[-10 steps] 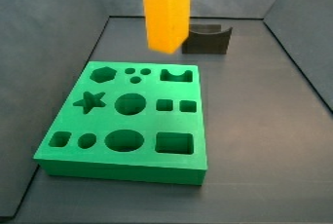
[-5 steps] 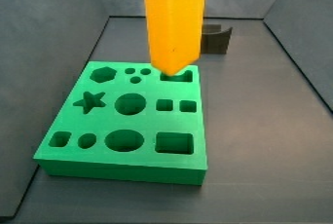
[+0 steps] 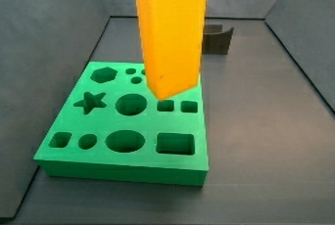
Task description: Insert the rectangle object.
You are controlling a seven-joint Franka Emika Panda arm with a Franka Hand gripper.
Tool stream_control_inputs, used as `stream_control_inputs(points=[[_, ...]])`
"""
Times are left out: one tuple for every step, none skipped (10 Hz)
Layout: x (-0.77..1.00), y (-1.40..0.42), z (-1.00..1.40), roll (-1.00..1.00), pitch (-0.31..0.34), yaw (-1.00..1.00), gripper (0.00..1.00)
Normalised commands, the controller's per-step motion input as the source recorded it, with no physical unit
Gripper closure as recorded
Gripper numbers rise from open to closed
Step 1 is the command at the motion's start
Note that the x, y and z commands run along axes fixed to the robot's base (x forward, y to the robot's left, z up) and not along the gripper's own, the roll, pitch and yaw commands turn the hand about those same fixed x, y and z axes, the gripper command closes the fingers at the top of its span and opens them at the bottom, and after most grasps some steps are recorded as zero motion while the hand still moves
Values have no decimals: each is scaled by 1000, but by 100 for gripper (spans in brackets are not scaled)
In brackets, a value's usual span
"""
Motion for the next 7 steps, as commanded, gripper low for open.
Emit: stream_control_inputs(points=[[0,0,-463,0,0,-1000,100],[0,0,-469,3,0,-1000,100],[0,0,-454,1,0,-1000,100],[0,-9,-406,33,0,-983,100],[0,-6,-431,61,0,-1000,100],[0,-14,-411,54,0,-1000,100],[354,-160,-363,84,0,-614,100]])
